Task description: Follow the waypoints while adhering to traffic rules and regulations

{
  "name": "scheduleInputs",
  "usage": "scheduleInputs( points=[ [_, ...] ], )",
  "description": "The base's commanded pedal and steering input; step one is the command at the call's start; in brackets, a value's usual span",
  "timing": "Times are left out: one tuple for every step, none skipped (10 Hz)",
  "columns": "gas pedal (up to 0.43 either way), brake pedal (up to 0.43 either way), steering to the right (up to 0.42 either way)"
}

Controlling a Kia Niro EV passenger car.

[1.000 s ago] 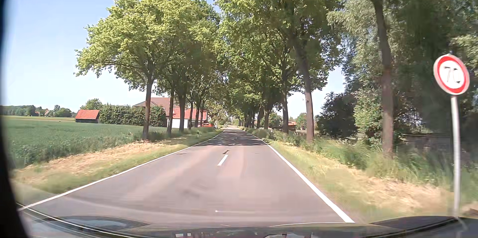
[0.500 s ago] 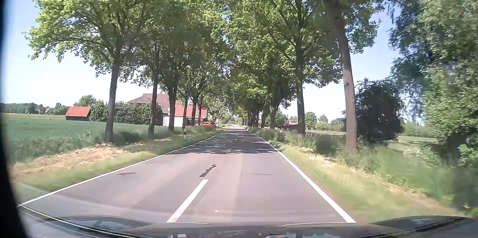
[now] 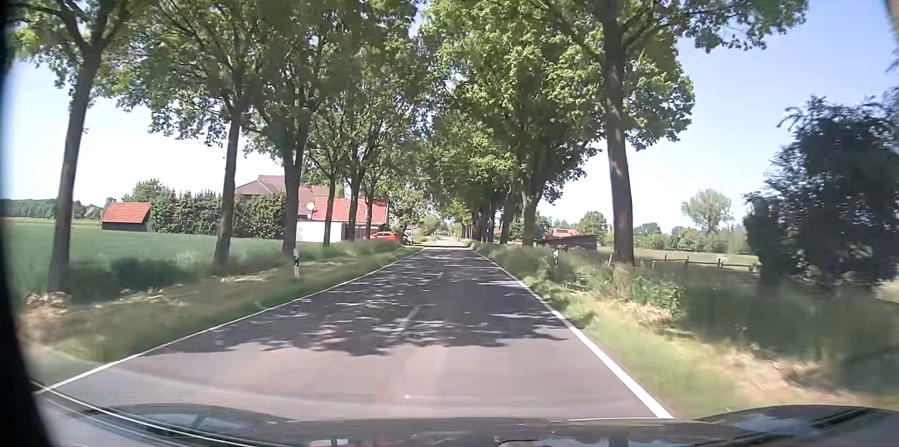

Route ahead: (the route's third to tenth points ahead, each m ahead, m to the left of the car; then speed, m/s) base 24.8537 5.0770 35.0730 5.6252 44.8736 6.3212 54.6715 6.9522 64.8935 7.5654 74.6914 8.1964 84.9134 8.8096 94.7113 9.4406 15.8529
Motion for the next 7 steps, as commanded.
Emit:
scheduleInputs(
  points=[
    [0.331, 0.0, -0.008],
    [0.319, 0.0, -0.008],
    [0.319, 0.0, -0.008],
    [0.287, 0.0, -0.008],
    [0.28, 0.0, -0.008],
    [0.28, 0.0, -0.008],
    [0.28, 0.0, -0.008]
  ],
)
